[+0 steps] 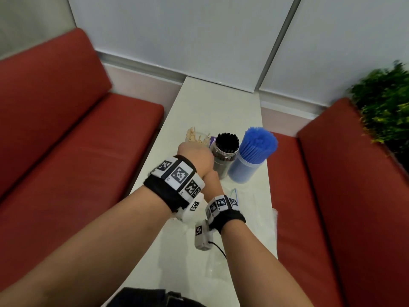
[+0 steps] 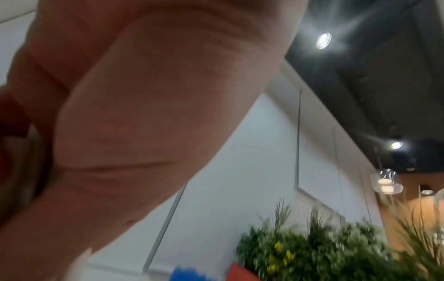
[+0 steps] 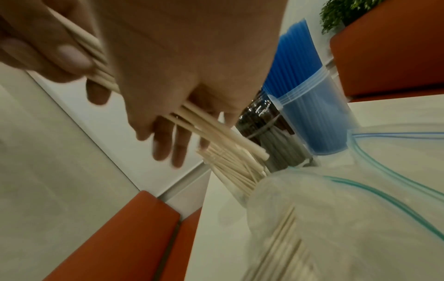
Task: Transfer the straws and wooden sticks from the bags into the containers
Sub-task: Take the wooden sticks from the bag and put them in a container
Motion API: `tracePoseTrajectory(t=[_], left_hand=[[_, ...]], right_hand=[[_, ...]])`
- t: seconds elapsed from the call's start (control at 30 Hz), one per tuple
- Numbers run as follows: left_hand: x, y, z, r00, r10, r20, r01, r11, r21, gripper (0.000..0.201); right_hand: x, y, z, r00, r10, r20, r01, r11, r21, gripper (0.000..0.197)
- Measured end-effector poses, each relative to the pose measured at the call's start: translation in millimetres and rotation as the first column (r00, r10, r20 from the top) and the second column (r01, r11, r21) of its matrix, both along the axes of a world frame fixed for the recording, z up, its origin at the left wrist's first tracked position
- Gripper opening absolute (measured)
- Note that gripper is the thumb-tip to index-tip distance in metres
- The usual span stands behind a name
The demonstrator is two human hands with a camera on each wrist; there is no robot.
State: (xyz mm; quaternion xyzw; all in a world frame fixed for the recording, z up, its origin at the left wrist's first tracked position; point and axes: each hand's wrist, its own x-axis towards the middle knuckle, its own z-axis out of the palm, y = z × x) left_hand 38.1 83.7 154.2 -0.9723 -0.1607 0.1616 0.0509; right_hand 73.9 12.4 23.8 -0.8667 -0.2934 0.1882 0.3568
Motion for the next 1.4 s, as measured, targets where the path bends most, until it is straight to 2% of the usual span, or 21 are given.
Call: tracePoseTrajectory(t=[0.03, 0.07, 0.13, 0.23, 0.3, 0.37, 0.4, 0.43, 0.47, 0.5, 0.57, 0.63, 0.7, 0.77, 0.83, 0.9, 0.97, 1.03, 1.13, 1.27, 1.4], left_hand=[[0, 2, 10, 0.999, -0.03, 0.033, 0.03, 1.0, -0.005, 0.017], [1, 4, 21, 0.996, -0.057, 0.069, 0.058, 0.998, -0.021, 0.013], [4, 12, 41, 0.975, -0.083, 0.206, 0.109, 0.987, -0.118, 0.034], [11, 17, 56, 0.87, -0.092, 0.484, 0.254, 0.925, -0.281, 0.056], [10, 12, 54, 0.838, -0.073, 0.541, 0.302, 0.888, -0.348, 0.057], [9, 5, 45, 0.841, -0.107, 0.53, 0.302, 0.906, -0.295, 0.056], [9, 3, 42, 0.821, -0.105, 0.561, 0.315, 0.903, -0.292, 0.055], [9, 2, 42, 0.784, -0.037, 0.62, 0.346, 0.855, -0.387, 0.054], [7, 1, 44, 0.735, 0.106, 0.67, 0.404, 0.725, -0.558, 0.052], [5, 0, 47, 0.682, 0.297, 0.668, 0.471, 0.521, -0.712, 0.05], [5, 6, 47, 0.581, 0.64, 0.502, 0.544, 0.153, -0.825, 0.049], [2, 13, 36, 0.59, 0.767, 0.251, 0.417, -0.024, -0.908, 0.047], [-4, 17, 17, 0.749, 0.661, 0.038, 0.153, -0.118, -0.981, 0.039], [-10, 11, -3, 0.888, 0.427, -0.174, -0.066, -0.255, -0.965, 0.03], [-13, 1, -15, 0.911, 0.256, -0.324, -0.191, -0.433, -0.881, 0.031], [-14, -5, -19, 0.883, 0.171, -0.437, -0.245, -0.627, -0.739, 0.029], [-12, -5, -18, 0.866, 0.111, -0.487, -0.25, -0.747, -0.616, 0.031], [-12, -2, -18, 0.869, 0.125, -0.479, -0.208, -0.786, -0.582, 0.029], [-14, 0, -20, 0.838, 0.18, -0.516, -0.2, -0.777, -0.597, 0.032], [-19, -4, -23, 0.809, 0.18, -0.56, -0.222, -0.789, -0.573, 0.032], [-18, -5, -32, 0.77, 0.303, -0.561, -0.155, -0.764, -0.626, 0.035]], right_hand=[[-2, -1, 7, 0.995, -0.039, -0.088, 0.049, 0.992, 0.112, 0.035], [-3, -1, 12, 0.976, -0.068, -0.208, 0.11, 0.975, 0.194, 0.03], [-6, -2, 29, 0.952, -0.069, -0.297, 0.165, 0.935, 0.313, 0.021], [-11, -1, 47, 0.954, -0.044, -0.296, 0.158, 0.915, 0.372, 0.045], [-8, -1, 53, 0.962, -0.038, -0.271, 0.145, 0.911, 0.387, 0.036], [-7, 0, 64, 0.976, -0.069, -0.206, 0.136, 0.933, 0.333, 0.021], [-6, -1, 66, 0.97, -0.072, -0.233, 0.149, 0.931, 0.333, 0.025], [-6, -3, 68, 0.959, -0.07, -0.273, 0.165, 0.926, 0.34, 0.03], [-7, -8, 72, 0.948, -0.05, -0.315, 0.17, 0.914, 0.367, 0.033], [-9, -13, 80, 0.941, -0.026, -0.338, 0.17, 0.9, 0.402, 0.035], [-9, -22, 97, 0.93, 0.006, -0.366, 0.186, 0.853, 0.487, 0.036], [-8, -28, 121, 0.922, 0.002, -0.388, 0.23, 0.804, 0.549, 0.037], [-5, -31, 145, 0.9, -0.018, -0.435, 0.303, 0.744, 0.596, 0.039], [-4, -34, 166, 0.907, 0.003, -0.422, 0.306, 0.684, 0.662, 0.046], [-4, -36, 178, 0.914, 0.07, -0.399, 0.269, 0.632, 0.727, 0.054], [-7, -38, 182, 0.916, 0.089, -0.392, 0.255, 0.625, 0.738, 0.052], [-10, -40, 180, 0.911, 0.117, -0.395, 0.243, 0.62, 0.746, 0.048], [-12, -41, 179, 0.911, 0.149, -0.385, 0.222, 0.609, 0.761, 0.046], [-13, -40, 181, 0.922, 0.144, -0.36, 0.207, 0.603, 0.77, 0.043], [-17, -36, 177, 0.939, 0.038, -0.343, 0.226, 0.683, 0.694, 0.05], [-15, -35, 168, 0.951, -0.003, -0.308, 0.203, 0.759, 0.619, 0.055]])
